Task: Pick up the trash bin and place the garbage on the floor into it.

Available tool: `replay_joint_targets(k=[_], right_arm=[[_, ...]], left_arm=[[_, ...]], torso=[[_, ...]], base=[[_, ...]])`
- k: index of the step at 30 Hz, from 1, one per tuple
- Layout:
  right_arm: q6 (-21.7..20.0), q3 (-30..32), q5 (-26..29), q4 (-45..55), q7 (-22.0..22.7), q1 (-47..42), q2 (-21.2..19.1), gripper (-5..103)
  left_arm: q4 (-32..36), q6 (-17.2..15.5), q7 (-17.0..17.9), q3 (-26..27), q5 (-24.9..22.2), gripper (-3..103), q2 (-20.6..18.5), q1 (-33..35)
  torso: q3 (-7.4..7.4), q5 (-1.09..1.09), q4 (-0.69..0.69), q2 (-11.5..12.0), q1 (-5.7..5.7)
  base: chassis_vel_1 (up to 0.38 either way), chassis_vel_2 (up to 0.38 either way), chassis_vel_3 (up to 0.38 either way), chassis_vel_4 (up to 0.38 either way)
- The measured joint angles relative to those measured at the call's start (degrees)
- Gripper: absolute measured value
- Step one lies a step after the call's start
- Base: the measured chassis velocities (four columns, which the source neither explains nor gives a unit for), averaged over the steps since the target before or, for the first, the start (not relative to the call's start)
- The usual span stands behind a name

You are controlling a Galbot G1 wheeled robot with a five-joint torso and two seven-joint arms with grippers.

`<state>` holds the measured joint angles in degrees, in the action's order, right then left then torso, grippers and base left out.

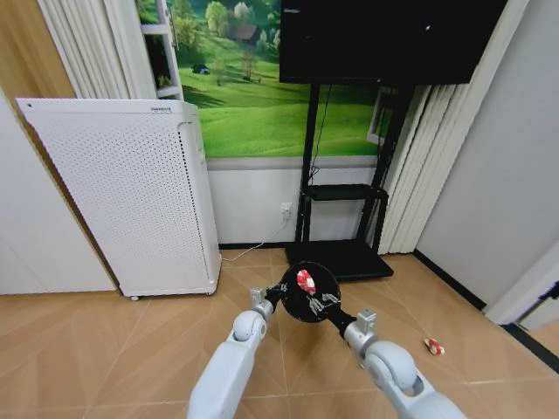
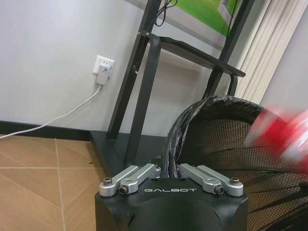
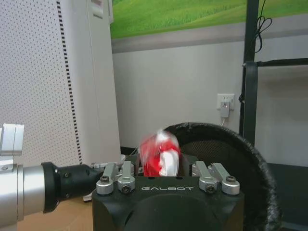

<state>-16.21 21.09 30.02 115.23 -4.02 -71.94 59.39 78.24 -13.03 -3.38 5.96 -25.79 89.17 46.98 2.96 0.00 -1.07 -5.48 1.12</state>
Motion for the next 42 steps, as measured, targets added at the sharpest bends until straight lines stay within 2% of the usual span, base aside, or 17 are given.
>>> replay_joint_targets(k=[2, 3, 5, 6, 9, 11, 13, 14, 16, 18, 20, 25, 27, 31, 42], right_arm=[[-0.25, 0.65, 0.68, 0.67, 0.39, 0.14, -0.49, 59], [-0.25, 0.65, 0.68, 0.67, 0.39, 0.14, -0.49, 59], [-0.57, 1.19, 1.57, 1.74, 1.29, 0.34, -0.89, 70], [-0.57, 1.19, 1.57, 1.74, 1.29, 0.34, -0.89, 70], [-1.38, 2.97, 3.13, 4.15, 4.6, 0.23, -0.14, 86], [-1.52, 3.66, 3.44, 4.89, 5.73, -0.03, 0.2, 86], [-1.89, 6.02, 3.88, 6.44, 9.11, -1.48, 1.18, 99], [-1.89, 6.02, 3.88, 6.44, 9.11, -1.48, 1.18, 99], [-1.88, 7.22, 3.86, 5.29, 13.35, -2.46, 2.76, 100], [-1.73, 7.51, 3.58, 4.09, 14.21, -2.55, 3.39, 100], [-0.39, 8.44, 2.06, -1.24, 15.42, -2.09, 5.36, 100], [2.27, 9.65, 0.8, -8.6, 14.85, -0.35, 6.09, 100], [4.78, 9.73, -0.09, -14.42, 13.34, 1.46, 5.41, 100], [6.45, 9.25, -0.25, -19.75, 11.98, 3.23, 4.24, 100], [7.89, 9.02, -0.21, -19.87, 11.0, 2.52, 3.94, 100]], left_arm=[[0.14, -0.03, -0.02, 0.24, 0.07, 4, -0.06, 0.08], [0.14, -0.03, -0.02, 0.24, 0.07, 4, -0.06, 0.08], [0.48, -0.06, -0.08, 0.34, 0.07, 4, -0.12, 0.06], [0.48, -0.06, -0.08, 0.34, 0.07, 4, -0.12, 0.06], [0.78, -0.07, -0.11, 0.46, 0.05, 4, -0.49, -0.26], [1.28, -0.07, -0.13, 0.48, 0.03, 4, -0.8, -0.4], [3.21, -0.05, -0.25, 0.78, -0.03, 4, -2.12, -1.06], [3.21, -0.05, -0.25, 0.78, -0.03, 4, -2.12, -1.06], [5.18, -0.06, -0.23, 1.36, -0.34, 4, -3.62, -1.85], [5.79, -0.14, -0.16, 1.52, -0.52, 4, -4.03, -1.99], [7.96, -0.65, 0.31, 1.97, -1.4, 4, -5.69, -2.09], [11.03, -1.26, 0.8, 2.65, -1.7, 4, -7.92, -1.01], [13.08, -1.76, 1.1, 3.61, -1.77, 4, -9.07, 0.57], [15.07, -2.17, 1.4, 4.67, -2.02, 4, -9.97, 2.11], [16.92, -2.63, 1.71, 5.87, -2.54, 4, -11.1, 3.08]], torso=[[0.0, 0.0, 0.0, 0.0, 0.0], [0.0, 0.0, 0.0, 0.0, 0.0], [0.0, 0.0, 0.0, 0.0, 0.0], [0.0, 0.0, 0.0, 0.0, 0.0], [0.0, 0.0, 0.0, 0.0, 0.0], [0.0, -0.01, 0.0, 0.0, 0.0], [0.0, -0.01, -0.01, 0.0, 0.0], [0.0, -0.01, -0.01, 0.0, 0.0], [0.0, -0.02, -0.01, -0.01, 0.0], [0.0, -0.01, -0.01, -0.01, 0.0], [0.0, 0.01, -0.01, 0.0, 0.0], [0.0, 0.0, 0.0, 0.0, 0.0], [0.0, 0.0, 0.0, 0.0, 0.0], [0.0, 0.0, 0.0, 0.0, 0.0], [0.0, -0.01, 0.0, 0.0, 0.0]], base=[[0.0, 0.0, 0.0, 0.0], [0.0, 0.0, 0.0, 0.0], [0.0, 0.0, 0.0, 0.0], [0.0, 0.0, 0.0, 0.0], [0.0, 0.0, 0.0, 0.0], [0.0, 0.0, 0.0, 0.0], [0.0, 0.0, 0.0, 0.0], [0.0, 0.0, 0.0, 0.0], [0.0, 0.0, 0.0, 0.0], [0.0, 0.0, 0.0, 0.0], [0.0, 0.0, 0.0, 0.0], [0.0, 0.0, 0.0, 0.0], [0.0, 0.0, 0.0, 0.0], [0.0, 0.0, 0.0, 0.0], [0.0, 0.0, 0.0, 0.0]])
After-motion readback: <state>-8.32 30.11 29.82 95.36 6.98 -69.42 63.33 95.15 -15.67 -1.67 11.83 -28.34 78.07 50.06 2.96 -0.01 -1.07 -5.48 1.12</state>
